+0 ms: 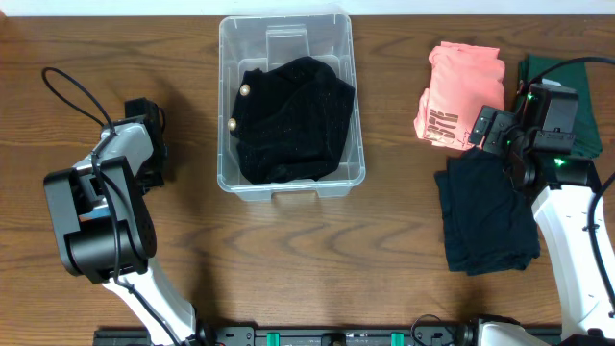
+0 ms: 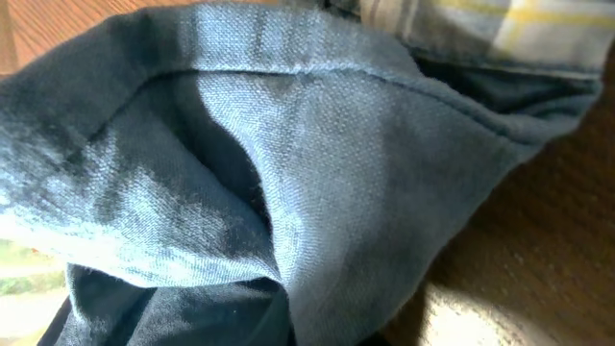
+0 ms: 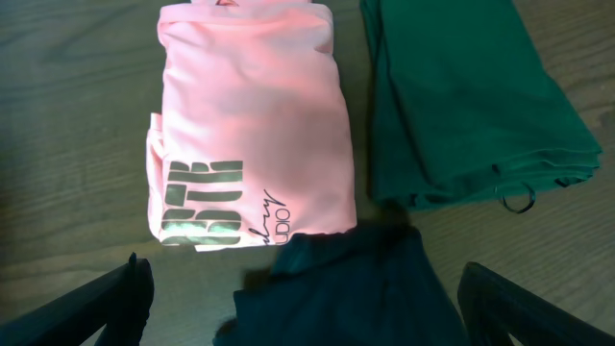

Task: Pack container
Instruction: 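Lift the blue denim with the left gripper and drop it into the bin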

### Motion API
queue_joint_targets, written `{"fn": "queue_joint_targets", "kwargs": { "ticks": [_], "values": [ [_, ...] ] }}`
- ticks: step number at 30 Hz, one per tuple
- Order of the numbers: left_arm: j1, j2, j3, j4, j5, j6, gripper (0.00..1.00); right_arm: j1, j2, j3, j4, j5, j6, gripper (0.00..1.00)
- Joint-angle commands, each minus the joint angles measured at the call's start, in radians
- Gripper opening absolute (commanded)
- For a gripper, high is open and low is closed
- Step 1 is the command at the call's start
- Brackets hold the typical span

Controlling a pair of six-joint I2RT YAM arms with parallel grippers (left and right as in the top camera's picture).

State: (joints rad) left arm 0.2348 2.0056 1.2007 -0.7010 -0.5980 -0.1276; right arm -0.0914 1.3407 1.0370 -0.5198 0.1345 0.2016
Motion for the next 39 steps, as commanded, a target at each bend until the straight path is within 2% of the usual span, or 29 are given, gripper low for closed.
{"fn": "queue_joint_targets", "kwargs": {
  "ticks": [1,6,10,14,21,24,30,34,39],
  "values": [
    [0.001,-0.023,0.022,-0.034,0.010,-0.005,0.06,-0.006,0.001,0.003,-0.001,0.004,0.011,0.99],
    [-0.016,-0.123,0.106,-0.101,0.003,0.000,0.06,-0.006,0.001,0.003,-0.001,0.004,0.011,0.99],
    [-0.064,-0.248,0.174,-0.109,0.004,0.111,0.06,-0.006,0.001,0.003,-0.001,0.004,0.011,0.99],
    [-0.140,-0.363,0.236,-0.102,0.003,0.238,0.06,-0.006,0.001,0.003,-0.001,0.004,0.011,0.99],
    [-0.327,-0.505,0.334,-0.070,0.006,0.295,0.06,-0.006,0.001,0.003,-0.001,0.004,0.011,0.99],
    [-0.438,-0.539,0.340,0.040,0.015,0.367,0.06,-0.006,0.001,0.003,-0.001,0.004,0.011,0.99],
    [-0.620,-0.488,0.340,0.412,0.016,0.494,0.06,-0.006,0.001,0.003,-0.001,0.004,0.011,0.99],
    [-0.640,-0.369,0.340,0.616,0.016,0.535,0.06,-0.006,0.001,0.003,-0.001,0.004,0.011,0.99],
    [-0.637,-0.177,0.340,0.731,0.019,0.534,0.06,-0.006,0.001,0.003,-0.001,0.004,0.011,0.99]
  ]
}}
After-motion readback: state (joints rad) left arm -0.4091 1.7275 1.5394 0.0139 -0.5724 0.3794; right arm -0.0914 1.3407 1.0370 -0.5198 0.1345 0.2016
